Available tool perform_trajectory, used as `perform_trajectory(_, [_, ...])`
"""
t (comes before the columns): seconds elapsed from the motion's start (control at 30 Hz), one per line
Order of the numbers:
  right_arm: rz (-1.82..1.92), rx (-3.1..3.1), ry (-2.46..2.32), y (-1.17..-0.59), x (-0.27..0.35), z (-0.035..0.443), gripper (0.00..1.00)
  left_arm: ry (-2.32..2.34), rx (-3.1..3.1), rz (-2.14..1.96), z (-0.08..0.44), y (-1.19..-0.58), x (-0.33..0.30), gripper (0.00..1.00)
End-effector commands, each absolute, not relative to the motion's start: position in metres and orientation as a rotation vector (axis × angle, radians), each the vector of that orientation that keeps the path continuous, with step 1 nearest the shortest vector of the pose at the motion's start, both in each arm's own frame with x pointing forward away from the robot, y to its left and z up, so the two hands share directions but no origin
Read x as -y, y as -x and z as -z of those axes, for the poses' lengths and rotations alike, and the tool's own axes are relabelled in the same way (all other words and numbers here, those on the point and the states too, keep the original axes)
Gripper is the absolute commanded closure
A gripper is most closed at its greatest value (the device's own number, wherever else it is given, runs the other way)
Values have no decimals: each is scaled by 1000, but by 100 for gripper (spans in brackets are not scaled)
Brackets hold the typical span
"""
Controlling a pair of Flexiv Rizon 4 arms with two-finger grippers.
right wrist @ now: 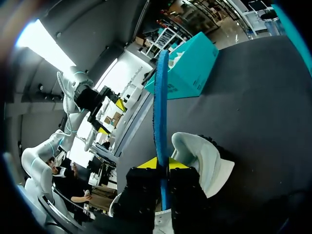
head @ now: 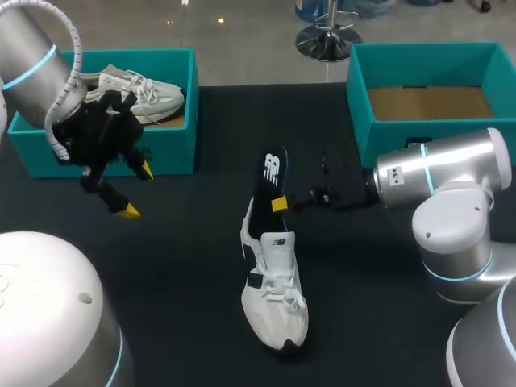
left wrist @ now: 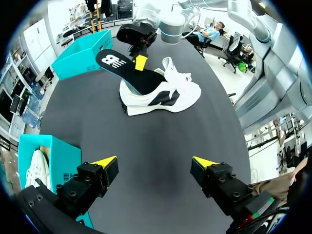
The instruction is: Take the shoe out of the shoebox, open the shoe tongue, remove and reinsert the insole, then place the shoe into the shoebox
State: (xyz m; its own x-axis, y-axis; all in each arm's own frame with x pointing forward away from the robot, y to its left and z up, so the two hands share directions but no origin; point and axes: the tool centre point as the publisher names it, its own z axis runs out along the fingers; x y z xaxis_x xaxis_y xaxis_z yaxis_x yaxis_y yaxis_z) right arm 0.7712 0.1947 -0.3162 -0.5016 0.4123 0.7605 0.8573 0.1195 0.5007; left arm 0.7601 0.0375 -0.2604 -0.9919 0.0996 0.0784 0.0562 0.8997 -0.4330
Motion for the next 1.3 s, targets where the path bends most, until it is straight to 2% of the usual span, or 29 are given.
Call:
perform_trajectory(0.03, [1350, 1966, 1230, -769, -196, 316, 100, 122, 2966, -668, 260, -760, -38, 0])
perform_trajectory(0.6, [1252, 1931, 1275, -736, -203, 338, 100, 122, 2966, -668, 260, -760, -38, 0])
perform_trajectory(0.63, [1256, 1928, 1278, -737, -201, 337, 78, 122, 2966, -668, 260, -760, -38, 0])
perform_trajectory(0.7, [1261, 1936, 1282, -740, -199, 334, 64, 122, 2966, -668, 260, -760, -38, 0])
perform_trajectory(0.87, [1276, 1957, 1287, -755, -193, 327, 57, 122, 2966, -668, 260, -760, -38, 0])
perform_trajectory(1.13, [1252, 1994, 1265, -773, -193, 326, 67, 122, 2966, -668, 260, -760, -38, 0])
perform_trajectory(1.23, [1248, 2001, 1263, -775, -192, 326, 82, 122, 2966, -668, 260, -760, -38, 0])
perform_trajectory(1.27, [1248, 2001, 1262, -775, -192, 325, 100, 122, 2966, -668, 260, -760, -38, 0])
perform_trajectory(1.3, [1249, 2003, 1261, -776, -192, 325, 100, 122, 2966, -668, 260, -760, -38, 0])
